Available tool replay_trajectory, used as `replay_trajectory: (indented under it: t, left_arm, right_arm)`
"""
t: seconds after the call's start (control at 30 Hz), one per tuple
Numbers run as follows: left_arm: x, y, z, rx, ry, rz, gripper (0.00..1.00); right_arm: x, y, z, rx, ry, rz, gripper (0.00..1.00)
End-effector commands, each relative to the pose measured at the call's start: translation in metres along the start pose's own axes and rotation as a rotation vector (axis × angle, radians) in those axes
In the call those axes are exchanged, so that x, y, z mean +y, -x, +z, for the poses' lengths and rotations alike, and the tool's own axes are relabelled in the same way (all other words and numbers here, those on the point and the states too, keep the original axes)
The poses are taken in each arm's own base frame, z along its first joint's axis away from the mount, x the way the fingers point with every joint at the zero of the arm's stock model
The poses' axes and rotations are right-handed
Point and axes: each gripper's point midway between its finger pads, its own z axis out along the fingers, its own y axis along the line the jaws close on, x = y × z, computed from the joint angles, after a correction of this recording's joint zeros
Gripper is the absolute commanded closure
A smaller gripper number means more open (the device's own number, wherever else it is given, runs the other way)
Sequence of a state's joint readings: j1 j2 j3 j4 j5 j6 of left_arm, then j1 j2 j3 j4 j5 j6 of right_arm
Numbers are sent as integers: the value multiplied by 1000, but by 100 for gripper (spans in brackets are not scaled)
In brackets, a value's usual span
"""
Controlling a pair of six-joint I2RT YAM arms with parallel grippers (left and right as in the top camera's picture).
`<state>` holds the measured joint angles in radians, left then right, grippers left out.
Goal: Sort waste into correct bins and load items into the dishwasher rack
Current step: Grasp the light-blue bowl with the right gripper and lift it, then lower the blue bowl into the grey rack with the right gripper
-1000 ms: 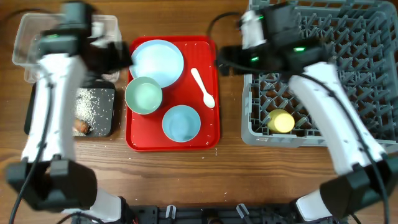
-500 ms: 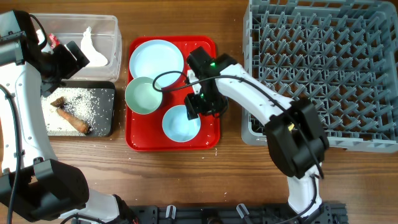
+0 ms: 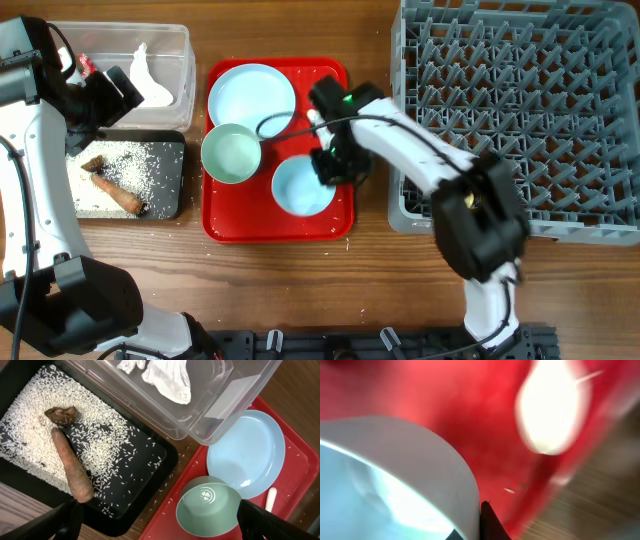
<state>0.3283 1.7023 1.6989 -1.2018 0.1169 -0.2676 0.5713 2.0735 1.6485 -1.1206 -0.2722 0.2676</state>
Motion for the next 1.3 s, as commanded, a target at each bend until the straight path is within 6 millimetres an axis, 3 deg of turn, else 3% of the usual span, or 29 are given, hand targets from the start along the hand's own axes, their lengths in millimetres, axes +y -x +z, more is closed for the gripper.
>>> replay_trajectory:
  t: [0.0,0.07,0.13,0.2,0.27,0.37,0.43,0.57,0.67,0.73,0.9,1.1,1.17,1.27]
  left_arm:
    - [0,3,-4,-16,-1,-3,0]
    - [0,3,-4,-16,-1,-3,0]
    - [0,3,-4,-16,-1,-3,0]
    - [0,3,-4,-16,-1,-3,0]
    - [0,3,-4,-16,-1,-3,0]
    - [0,3,-4,-16,-1,-3,0]
    - [0,3,-4,-16,-1,-3,0]
    - [0,3,-4,-16,-1,-3,0]
    - [0,3,-4,-16,-1,-3,0]
    - [0,3,-4,-16,-1,-3,0]
    - [0,3,-4,-16,-1,-3,0]
    - [0,3,-4,-16,-1,-3,0]
    - [0,3,-4,-16,-1,-3,0]
    - [0,3,-4,-16,-1,-3,0]
  right_arm:
    - [-47,43,-152,-468,-197,127,96]
    - [-108,50,-247,-801,-433,346,96]
    - [-144,48,-309,-1022,-586,490,96]
    - [-172,46,-346,-1154,-742,586,96]
    - [-198,67,-363,-1207,-906,547,96]
    - [-222,109,-352,-1153,-1075,401,96]
    - [-239,124,-338,-1069,-1228,350,96]
    - [-267,155,-278,-807,-1438,179,96]
    - [-281,164,-238,-715,-1465,152,96]
    - [-288,168,-226,-708,-1466,156,96]
    - [-295,176,-221,-756,-1454,176,96]
    - [-289,176,-186,-612,-1380,23,95]
    - [-282,176,-169,-558,-1335,-47,87]
    - [-275,178,-157,-603,-1257,-11,33]
